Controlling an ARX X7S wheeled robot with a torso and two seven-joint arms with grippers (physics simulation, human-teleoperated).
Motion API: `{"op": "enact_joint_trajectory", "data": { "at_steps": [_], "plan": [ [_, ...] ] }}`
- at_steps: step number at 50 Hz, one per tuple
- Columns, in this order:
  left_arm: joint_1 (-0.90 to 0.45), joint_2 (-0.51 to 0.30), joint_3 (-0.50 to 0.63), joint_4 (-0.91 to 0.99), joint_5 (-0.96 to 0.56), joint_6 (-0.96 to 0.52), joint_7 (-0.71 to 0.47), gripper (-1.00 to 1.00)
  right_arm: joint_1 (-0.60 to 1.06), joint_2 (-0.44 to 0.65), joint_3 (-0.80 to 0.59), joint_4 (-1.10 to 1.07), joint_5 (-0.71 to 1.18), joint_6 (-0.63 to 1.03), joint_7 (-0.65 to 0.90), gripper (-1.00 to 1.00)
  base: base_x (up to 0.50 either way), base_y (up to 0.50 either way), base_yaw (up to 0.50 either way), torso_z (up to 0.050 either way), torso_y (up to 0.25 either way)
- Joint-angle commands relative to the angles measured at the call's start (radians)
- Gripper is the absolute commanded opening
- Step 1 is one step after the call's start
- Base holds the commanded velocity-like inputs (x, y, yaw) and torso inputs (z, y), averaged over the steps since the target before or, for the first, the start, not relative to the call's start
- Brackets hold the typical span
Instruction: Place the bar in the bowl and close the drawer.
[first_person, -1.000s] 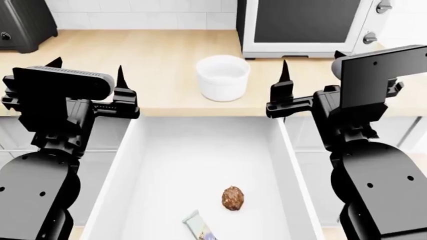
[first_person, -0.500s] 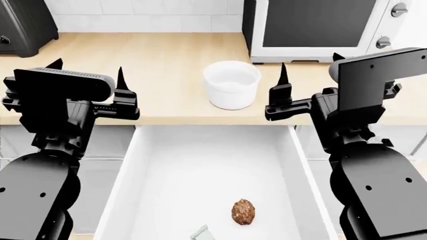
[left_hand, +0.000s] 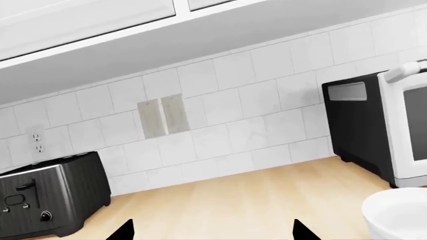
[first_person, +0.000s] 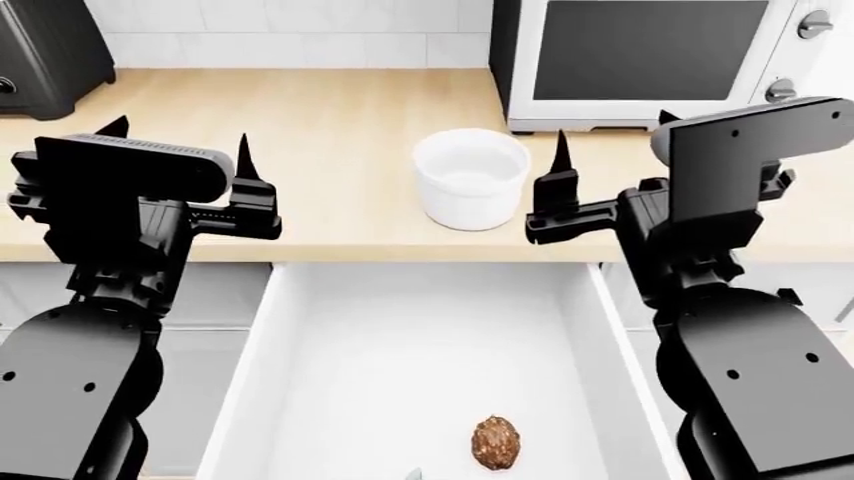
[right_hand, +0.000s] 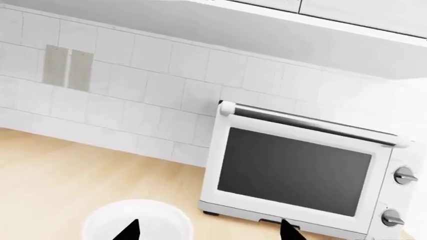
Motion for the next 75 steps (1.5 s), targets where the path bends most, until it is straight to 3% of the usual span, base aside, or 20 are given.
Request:
{"op": "enact_joint_trajectory", "data": {
  "at_steps": [1, 14, 20, 28, 34, 52, 75],
  "plan": [
    [0.006, -0.002, 0.0, -0.004, -0.004, 0.008, -0.002, 1.0, 0.061, -0.01, -0.045, 0.014, 0.021, 0.11, -0.003, 1.0, 0.0, 0.0, 0.0, 0.0, 0.0],
    [0.01, 0.0, -0.005, -0.004, -0.013, 0.014, -0.003, 1.0, 0.271, -0.055, -0.132, 0.04, 0.136, 0.418, -0.065, 1.0, 0.0, 0.0, 0.0, 0.0, 0.0],
    [0.009, -0.004, -0.016, 0.004, -0.017, 0.006, -0.006, 1.0, 0.401, -0.014, -0.19, 0.23, 0.536, 0.419, 0.159, 1.0, 0.0, 0.0, 0.0, 0.0, 0.0],
    [0.015, -0.01, -0.033, 0.013, -0.023, 0.005, -0.008, 1.0, 0.483, -0.005, -0.359, 0.408, 0.602, 0.375, 0.084, 1.0, 0.0, 0.0, 0.0, 0.0, 0.0],
    [0.023, -0.014, -0.038, 0.007, -0.022, 0.014, -0.009, 1.0, 0.51, -0.035, -0.338, 0.522, 0.737, 0.416, 0.108, 1.0, 0.0, 0.0, 0.0, 0.0, 0.0],
    [0.045, -0.018, -0.04, -0.007, -0.021, 0.036, -0.017, 1.0, 0.583, -0.021, -0.539, 0.926, 1.631, 0.39, 0.782, 1.0, 0.0, 0.0, 0.0, 0.0, 0.0],
    [0.049, -0.023, -0.024, -0.032, -0.017, 0.065, -0.021, 1.0, 0.503, -0.015, -0.73, 0.908, 1.81, 0.368, 0.825, 1.0, 0.0, 0.0, 0.0, 0.0, 0.0]
  ]
}}
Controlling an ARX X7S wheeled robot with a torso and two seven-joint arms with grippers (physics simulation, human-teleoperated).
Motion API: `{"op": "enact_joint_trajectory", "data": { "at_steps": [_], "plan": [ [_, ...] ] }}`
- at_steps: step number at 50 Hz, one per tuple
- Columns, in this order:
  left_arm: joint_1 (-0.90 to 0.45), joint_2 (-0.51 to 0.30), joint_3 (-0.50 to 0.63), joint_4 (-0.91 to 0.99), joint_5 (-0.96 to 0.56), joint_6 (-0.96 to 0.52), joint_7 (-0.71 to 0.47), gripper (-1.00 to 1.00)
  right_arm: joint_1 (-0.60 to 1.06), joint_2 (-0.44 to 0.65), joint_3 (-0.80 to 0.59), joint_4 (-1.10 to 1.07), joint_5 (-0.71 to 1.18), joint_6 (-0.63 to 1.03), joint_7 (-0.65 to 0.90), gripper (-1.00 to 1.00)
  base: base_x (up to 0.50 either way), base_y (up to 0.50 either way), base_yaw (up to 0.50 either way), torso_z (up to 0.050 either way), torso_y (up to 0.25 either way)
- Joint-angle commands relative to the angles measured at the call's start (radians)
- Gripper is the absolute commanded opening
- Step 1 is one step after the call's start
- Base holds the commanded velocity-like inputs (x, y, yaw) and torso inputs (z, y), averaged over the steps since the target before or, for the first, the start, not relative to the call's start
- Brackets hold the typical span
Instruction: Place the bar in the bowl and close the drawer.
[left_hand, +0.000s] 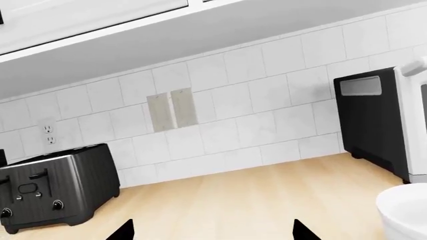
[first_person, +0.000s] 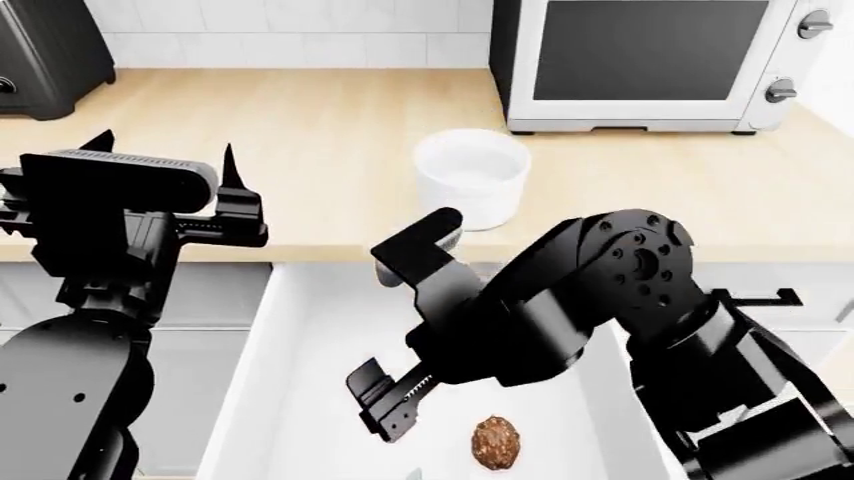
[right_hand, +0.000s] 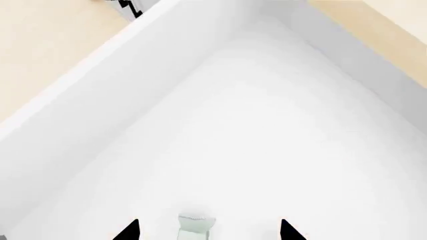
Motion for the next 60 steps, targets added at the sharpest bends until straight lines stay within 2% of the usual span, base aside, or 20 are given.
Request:
{"op": "enact_joint_trajectory", "data": {
  "at_steps": [1, 10, 22, 60],
  "plan": [
    [0.0, -0.002, 0.01, -0.015, 0.003, 0.013, -0.004, 1.0, -0.026, 0.01, -0.09, -0.007, 0.133, -0.008, 0.043, 1.0, 0.0, 0.0, 0.0, 0.0, 0.0],
    [-0.008, -0.003, 0.02, -0.019, 0.005, 0.011, -0.007, 1.0, -0.038, 0.033, -0.142, -0.044, 0.216, -0.032, 0.066, 1.0, 0.0, 0.0, 0.0, 0.0, 0.0],
    [0.0, -0.009, 0.018, -0.016, 0.002, 0.012, -0.009, 1.0, -0.089, 0.054, -0.161, -0.084, 0.226, -0.094, 0.08, 1.0, 0.0, 0.0, 0.0, 0.0, 0.0],
    [0.009, -0.018, 0.017, -0.022, -0.005, 0.023, -0.019, 1.0, -0.213, 0.067, -0.204, -0.091, -0.116, -0.145, -0.154, 1.0, 0.0, 0.0, 0.0, 0.0, 0.0]
  ]
}}
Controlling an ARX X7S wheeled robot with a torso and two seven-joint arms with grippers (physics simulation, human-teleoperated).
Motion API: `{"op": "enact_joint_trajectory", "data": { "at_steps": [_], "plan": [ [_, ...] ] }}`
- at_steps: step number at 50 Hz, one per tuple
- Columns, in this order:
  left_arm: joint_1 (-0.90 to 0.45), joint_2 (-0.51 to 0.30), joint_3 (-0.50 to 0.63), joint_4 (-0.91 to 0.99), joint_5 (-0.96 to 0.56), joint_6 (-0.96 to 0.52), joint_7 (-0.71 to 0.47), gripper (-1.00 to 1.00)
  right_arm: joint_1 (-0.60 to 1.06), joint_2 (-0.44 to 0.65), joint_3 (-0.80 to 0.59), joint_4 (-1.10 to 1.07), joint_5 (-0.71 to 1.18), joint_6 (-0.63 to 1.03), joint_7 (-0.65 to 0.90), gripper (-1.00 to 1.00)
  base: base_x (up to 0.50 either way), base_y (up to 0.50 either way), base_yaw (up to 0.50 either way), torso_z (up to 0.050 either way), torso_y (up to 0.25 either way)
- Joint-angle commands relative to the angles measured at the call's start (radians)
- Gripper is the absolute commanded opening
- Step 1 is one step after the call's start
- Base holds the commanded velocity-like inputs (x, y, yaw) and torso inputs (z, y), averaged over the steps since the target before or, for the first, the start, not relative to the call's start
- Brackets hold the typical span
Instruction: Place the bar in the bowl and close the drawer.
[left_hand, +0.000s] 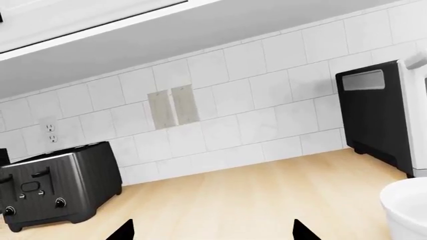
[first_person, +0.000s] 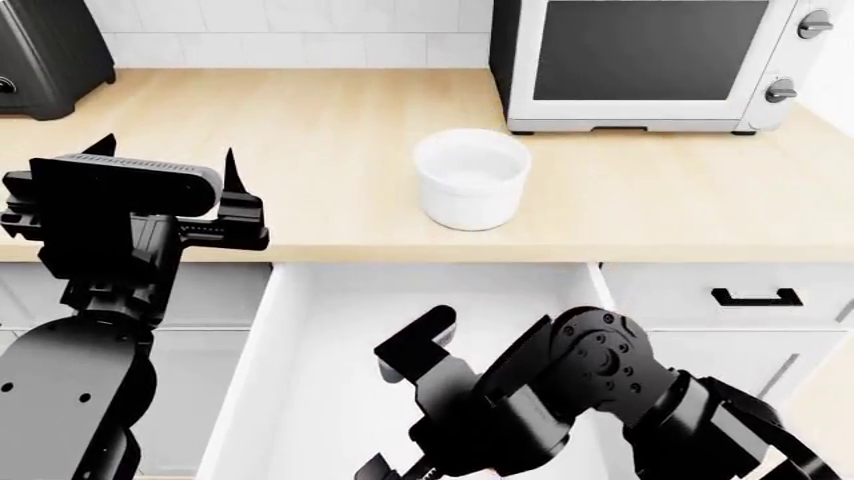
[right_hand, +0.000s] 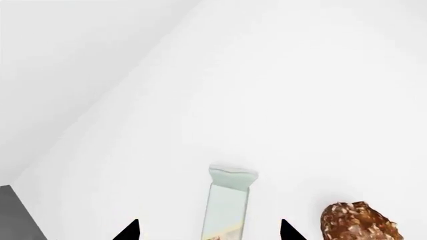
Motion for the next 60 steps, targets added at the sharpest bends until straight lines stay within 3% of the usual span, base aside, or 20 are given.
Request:
{"op": "enact_joint_trajectory", "data": {
  "at_steps": [1, 26, 60],
  "plan": [
    [0.001, -0.003, 0.002, -0.002, -0.001, 0.003, -0.003, 1.0, -0.03, 0.004, -0.024, -0.002, -0.076, -0.018, -0.062, 1.0, 0.0, 0.0, 0.0, 0.0, 0.0],
    [-0.006, -0.007, 0.011, -0.009, -0.007, 0.006, -0.006, 1.0, -0.114, 0.024, -0.103, -0.034, -0.148, -0.042, -0.084, 1.0, 0.0, 0.0, 0.0, 0.0, 0.0],
    [0.008, -0.013, 0.021, -0.027, -0.009, 0.03, -0.011, 1.0, -0.104, -0.021, -0.22, 0.038, -0.349, -0.103, -0.236, 1.0, 0.0, 0.0, 0.0, 0.0, 0.0]
  ]
}}
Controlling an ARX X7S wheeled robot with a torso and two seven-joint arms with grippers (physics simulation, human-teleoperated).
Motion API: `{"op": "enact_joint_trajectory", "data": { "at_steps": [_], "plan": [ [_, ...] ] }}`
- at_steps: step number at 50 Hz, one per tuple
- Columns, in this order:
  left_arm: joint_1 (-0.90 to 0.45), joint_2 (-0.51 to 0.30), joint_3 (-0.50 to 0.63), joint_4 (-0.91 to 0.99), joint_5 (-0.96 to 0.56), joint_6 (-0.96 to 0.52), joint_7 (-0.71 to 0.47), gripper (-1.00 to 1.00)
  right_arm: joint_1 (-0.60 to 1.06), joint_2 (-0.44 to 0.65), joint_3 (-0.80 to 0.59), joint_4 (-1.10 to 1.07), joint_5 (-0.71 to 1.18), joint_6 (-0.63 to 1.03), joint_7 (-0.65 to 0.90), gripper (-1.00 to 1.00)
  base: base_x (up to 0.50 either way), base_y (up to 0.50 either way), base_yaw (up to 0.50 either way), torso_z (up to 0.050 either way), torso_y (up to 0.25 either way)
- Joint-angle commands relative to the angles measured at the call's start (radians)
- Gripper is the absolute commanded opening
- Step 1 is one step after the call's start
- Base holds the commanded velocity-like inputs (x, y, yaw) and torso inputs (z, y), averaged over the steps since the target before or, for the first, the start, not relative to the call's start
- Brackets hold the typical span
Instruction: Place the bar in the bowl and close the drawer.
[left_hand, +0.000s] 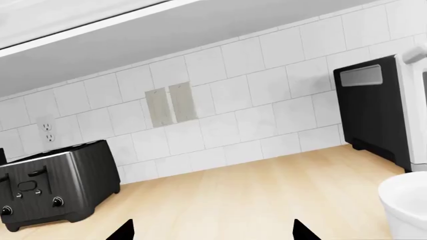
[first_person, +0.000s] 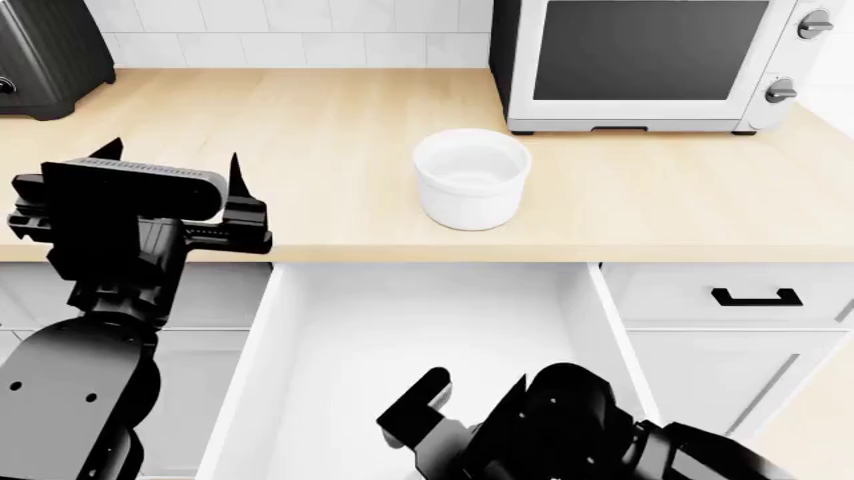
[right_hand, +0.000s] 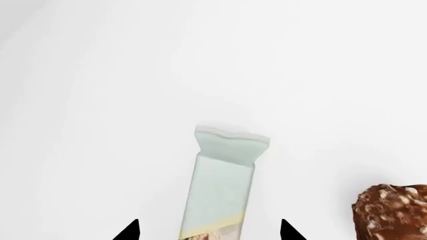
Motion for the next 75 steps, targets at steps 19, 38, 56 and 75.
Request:
{"op": "enact_joint_trajectory", "data": {
  "at_steps": [19, 38, 56, 75],
  "plan": [
    [0.001, -0.012, 0.002, 0.011, -0.009, -0.009, -0.003, 1.0, -0.009, -0.03, -0.096, 0.028, -0.105, -0.033, -0.076, 1.0, 0.0, 0.0, 0.0, 0.0, 0.0],
    [0.015, -0.017, -0.004, 0.018, -0.014, -0.007, -0.008, 1.0, -0.028, -0.053, -0.152, 0.073, -0.166, -0.066, -0.114, 1.0, 0.0, 0.0, 0.0, 0.0, 0.0],
    [0.013, -0.022, -0.001, 0.013, -0.019, -0.001, -0.009, 1.0, -0.023, -0.075, -0.188, 0.126, -0.207, -0.082, -0.13, 1.0, 0.0, 0.0, 0.0, 0.0, 0.0],
    [0.024, -0.025, -0.002, 0.014, -0.023, 0.005, -0.013, 1.0, 0.009, -0.054, -0.177, 0.085, -0.185, -0.062, -0.089, -1.0, 0.0, 0.0, 0.0, 0.0, 0.0]
  ]
}}
